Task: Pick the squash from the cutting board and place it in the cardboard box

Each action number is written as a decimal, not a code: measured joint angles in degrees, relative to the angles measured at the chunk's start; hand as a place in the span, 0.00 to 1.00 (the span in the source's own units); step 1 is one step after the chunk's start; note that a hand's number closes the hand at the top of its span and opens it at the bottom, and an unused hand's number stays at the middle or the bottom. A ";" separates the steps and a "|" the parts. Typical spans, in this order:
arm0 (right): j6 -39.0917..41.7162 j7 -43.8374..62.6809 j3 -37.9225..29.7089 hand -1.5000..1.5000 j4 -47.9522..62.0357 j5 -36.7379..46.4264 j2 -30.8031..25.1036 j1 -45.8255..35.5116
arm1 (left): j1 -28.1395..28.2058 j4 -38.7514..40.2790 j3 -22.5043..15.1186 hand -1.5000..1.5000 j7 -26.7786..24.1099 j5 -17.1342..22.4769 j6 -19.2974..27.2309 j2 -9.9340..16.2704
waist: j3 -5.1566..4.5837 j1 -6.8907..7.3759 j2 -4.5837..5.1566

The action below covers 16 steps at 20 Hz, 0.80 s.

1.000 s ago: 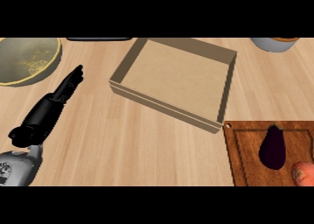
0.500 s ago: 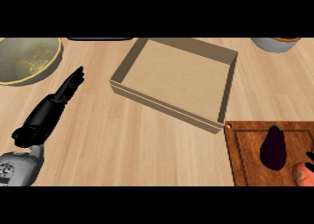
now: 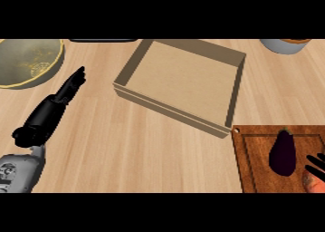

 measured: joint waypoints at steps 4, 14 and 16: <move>-1.55 -1.04 -0.46 0.00 3.95 2.30 0.65 -1.84 | -0.45 -0.01 0.97 0.50 0.44 -0.66 -0.68 -0.76 | 0.00 0.06 0.00; -4.18 -0.79 1.00 0.00 10.59 8.60 4.97 -6.13 | 1.83 -3.54 1.54 0.50 1.82 -2.92 -1.95 -3.15 | -0.01 0.19 -0.02; -4.78 -2.24 0.76 1.00 12.57 9.06 4.75 -6.88 | 1.89 -2.96 2.14 0.50 1.18 -3.21 -2.56 -3.22 | -0.02 0.16 -0.03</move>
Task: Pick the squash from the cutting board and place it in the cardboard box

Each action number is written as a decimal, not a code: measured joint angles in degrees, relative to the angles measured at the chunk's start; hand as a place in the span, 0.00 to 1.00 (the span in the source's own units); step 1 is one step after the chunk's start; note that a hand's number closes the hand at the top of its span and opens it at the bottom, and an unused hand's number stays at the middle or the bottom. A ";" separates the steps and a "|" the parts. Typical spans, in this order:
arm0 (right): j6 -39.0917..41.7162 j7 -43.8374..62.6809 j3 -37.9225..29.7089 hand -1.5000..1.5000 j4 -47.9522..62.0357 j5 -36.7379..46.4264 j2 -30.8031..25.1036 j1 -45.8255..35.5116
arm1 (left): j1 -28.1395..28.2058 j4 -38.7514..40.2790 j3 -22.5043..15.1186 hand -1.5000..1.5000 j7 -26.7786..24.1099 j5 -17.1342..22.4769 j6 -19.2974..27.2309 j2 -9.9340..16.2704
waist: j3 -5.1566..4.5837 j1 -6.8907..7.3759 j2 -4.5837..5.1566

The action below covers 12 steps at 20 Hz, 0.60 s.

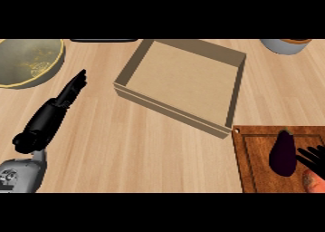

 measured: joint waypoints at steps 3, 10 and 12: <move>-3.15 -2.52 0.26 1.00 2.39 0.72 -0.06 -0.88 | -0.39 0.78 1.14 0.50 -0.59 0.06 -0.79 0.18 | -0.23 -0.07 -0.11; -10.63 -7.79 -0.36 1.00 3.78 -0.60 1.28 -2.09 | -1.09 1.14 1.48 0.50 -0.39 -0.69 -1.09 -0.88 | -0.52 -0.18 -0.27; -12.62 -8.70 -0.54 1.00 4.36 -1.00 1.97 -2.72 | -0.77 0.62 1.60 0.50 -0.42 -0.87 -1.16 -1.06 | -0.58 -0.15 -0.30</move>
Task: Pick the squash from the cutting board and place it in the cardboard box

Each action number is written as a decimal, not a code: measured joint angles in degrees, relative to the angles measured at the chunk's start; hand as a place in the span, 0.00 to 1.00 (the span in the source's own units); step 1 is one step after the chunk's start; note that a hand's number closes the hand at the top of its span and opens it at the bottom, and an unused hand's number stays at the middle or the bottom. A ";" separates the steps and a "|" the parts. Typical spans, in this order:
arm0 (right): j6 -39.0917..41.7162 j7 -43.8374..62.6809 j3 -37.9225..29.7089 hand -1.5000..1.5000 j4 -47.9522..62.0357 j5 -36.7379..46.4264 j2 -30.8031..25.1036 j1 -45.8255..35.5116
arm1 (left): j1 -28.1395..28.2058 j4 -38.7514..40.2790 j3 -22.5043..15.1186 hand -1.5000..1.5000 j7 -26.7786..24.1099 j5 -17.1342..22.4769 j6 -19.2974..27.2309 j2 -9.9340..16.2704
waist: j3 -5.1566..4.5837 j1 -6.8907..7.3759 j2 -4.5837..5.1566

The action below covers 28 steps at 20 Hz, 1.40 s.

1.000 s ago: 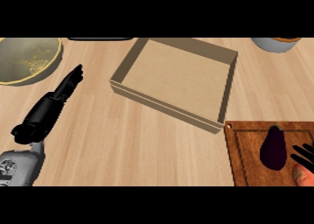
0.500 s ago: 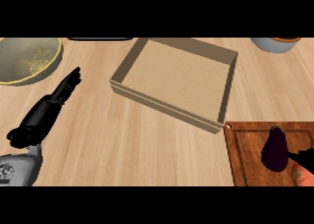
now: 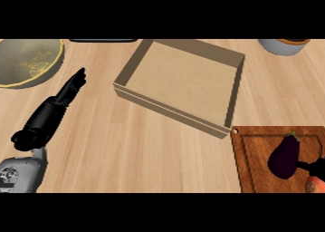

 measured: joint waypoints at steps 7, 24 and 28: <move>4.36 6.33 12.45 1.00 -8.78 2.87 11.26 -4.31 | -0.85 -0.49 -1.21 0.50 0.40 -0.36 -0.89 -0.59 | -0.64 2.67 0.18; 9.82 55.26 44.59 1.00 -8.13 -5.94 28.05 -36.44 | -5.14 2.44 -2.64 0.50 1.19 -0.76 -1.60 -1.95 | 0.44 5.46 0.71; 5.40 69.44 42.91 1.00 -6.66 -12.15 28.25 -43.75 | -4.94 2.39 -2.69 0.50 0.85 -1.11 -1.42 -1.94 | 0.47 5.35 0.65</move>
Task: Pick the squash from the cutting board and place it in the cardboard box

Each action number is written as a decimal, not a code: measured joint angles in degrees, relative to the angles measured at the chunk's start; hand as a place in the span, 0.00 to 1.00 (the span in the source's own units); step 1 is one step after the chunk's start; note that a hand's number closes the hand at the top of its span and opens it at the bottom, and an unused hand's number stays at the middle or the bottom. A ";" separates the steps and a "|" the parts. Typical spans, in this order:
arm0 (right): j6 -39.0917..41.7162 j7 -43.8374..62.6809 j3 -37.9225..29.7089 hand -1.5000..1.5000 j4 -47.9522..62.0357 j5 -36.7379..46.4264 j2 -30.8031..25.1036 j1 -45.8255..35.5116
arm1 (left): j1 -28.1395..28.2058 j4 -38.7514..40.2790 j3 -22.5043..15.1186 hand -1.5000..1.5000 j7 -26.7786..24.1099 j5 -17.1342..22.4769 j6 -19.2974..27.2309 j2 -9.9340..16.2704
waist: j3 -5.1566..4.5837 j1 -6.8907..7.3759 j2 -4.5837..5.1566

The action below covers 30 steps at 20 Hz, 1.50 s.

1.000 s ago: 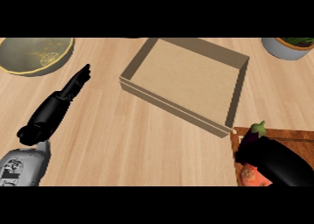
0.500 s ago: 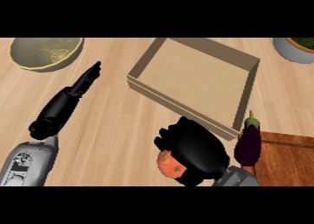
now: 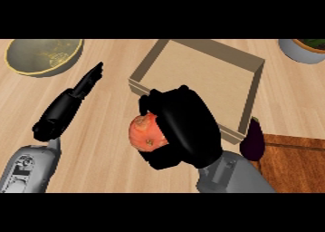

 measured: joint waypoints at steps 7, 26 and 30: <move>-7.40 16.78 -6.39 1.00 12.74 -7.91 0.10 -18.63 | 0.30 -0.05 0.12 0.50 -0.01 -0.46 0.82 -0.60 | 0.01 -0.74 0.16; 6.79 2.38 -21.07 1.00 59.47 -15.17 -7.23 -40.61 | 2.03 -1.28 2.97 0.50 -0.14 0.35 -0.31 1.03 | 0.10 -3.21 0.29; 10.30 -1.77 -21.70 0.00 66.41 -15.36 -8.51 -41.72 | 1.82 -0.56 2.96 0.50 -0.74 0.01 -0.11 0.58 | 0.11 -3.27 0.36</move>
